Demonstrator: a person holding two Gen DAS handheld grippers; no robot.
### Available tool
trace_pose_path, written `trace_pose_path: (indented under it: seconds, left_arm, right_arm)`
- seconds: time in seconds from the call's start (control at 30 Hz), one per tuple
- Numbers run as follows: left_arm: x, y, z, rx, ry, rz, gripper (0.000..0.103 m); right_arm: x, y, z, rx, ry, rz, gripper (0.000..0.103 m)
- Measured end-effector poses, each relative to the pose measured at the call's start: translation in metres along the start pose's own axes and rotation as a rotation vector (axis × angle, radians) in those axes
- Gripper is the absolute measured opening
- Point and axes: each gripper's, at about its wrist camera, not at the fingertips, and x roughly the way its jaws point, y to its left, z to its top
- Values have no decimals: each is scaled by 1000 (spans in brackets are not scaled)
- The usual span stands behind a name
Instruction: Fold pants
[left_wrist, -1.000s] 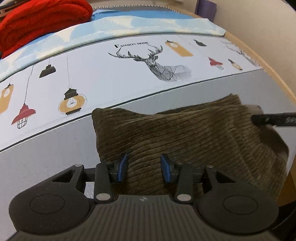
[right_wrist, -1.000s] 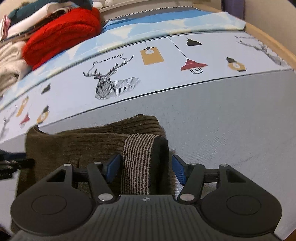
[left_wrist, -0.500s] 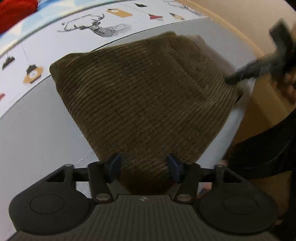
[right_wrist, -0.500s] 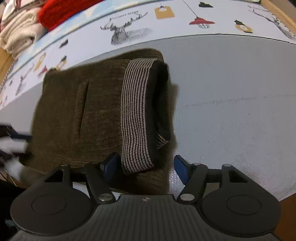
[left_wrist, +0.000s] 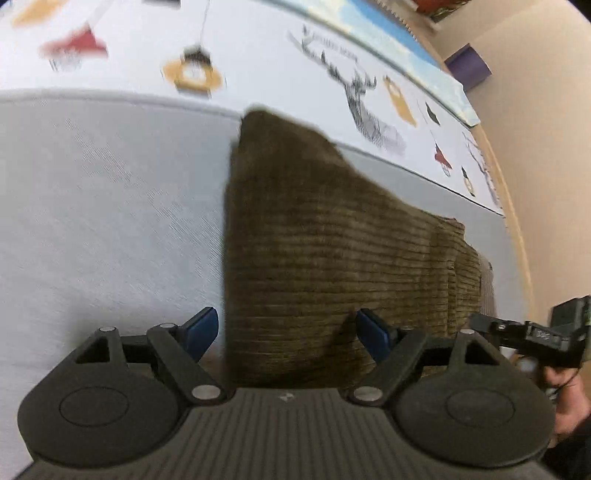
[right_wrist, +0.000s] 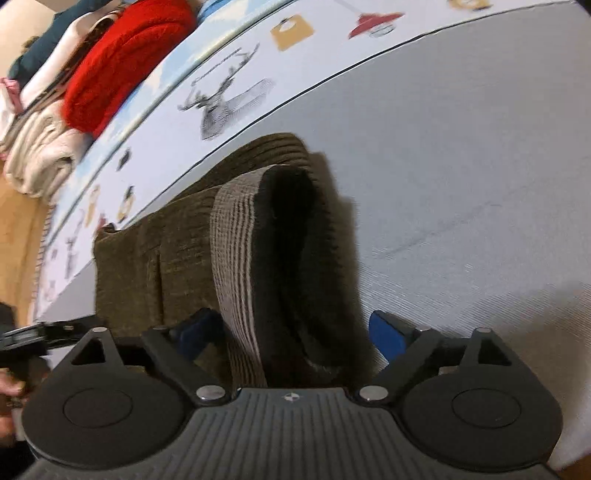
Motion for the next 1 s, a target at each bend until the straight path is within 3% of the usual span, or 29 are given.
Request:
trace_pose_path:
  seconds: [0.1, 0.17, 0.2, 0.27, 0.33, 0.43, 0.7, 0.87, 0.93, 1.0]
  left_arm:
    - [14, 0, 2, -23, 17, -13, 88]
    - [15, -4, 5, -18, 0, -21, 87]
    - [15, -4, 6, -22, -13, -11, 79]
    - [15, -8, 7, 3, -29, 8, 63]
    - [6, -16, 7, 55, -53, 18, 41]
    - [-16, -26, 8, 113, -115, 10, 33]
    - [-104, -5, 32, 197, -356, 111, 33]
    - [-144, 33, 48, 150, -468, 169, 36]
    - [-149, 47, 53, 133, -501, 251, 54]
    - [-150, 61, 59, 105, -524, 415, 60]
  right_arm:
    - [12, 2, 4, -8, 20, 27, 99]
    - [14, 12, 7, -59, 2, 14, 91]
    - [14, 15, 7, -68, 1, -4, 89]
    - [13, 20, 10, -72, -6, -31, 72]
    - [3, 25, 11, -67, -28, -29, 58]
    - [-12, 43, 11, -115, -97, -20, 50]
    - [-14, 120, 23, -249, -232, 151, 46]
    - [9, 181, 41, -272, -291, 271, 47]
    - [31, 197, 46, -243, -275, 266, 51]
    - [64, 208, 52, -230, -224, 165, 58]
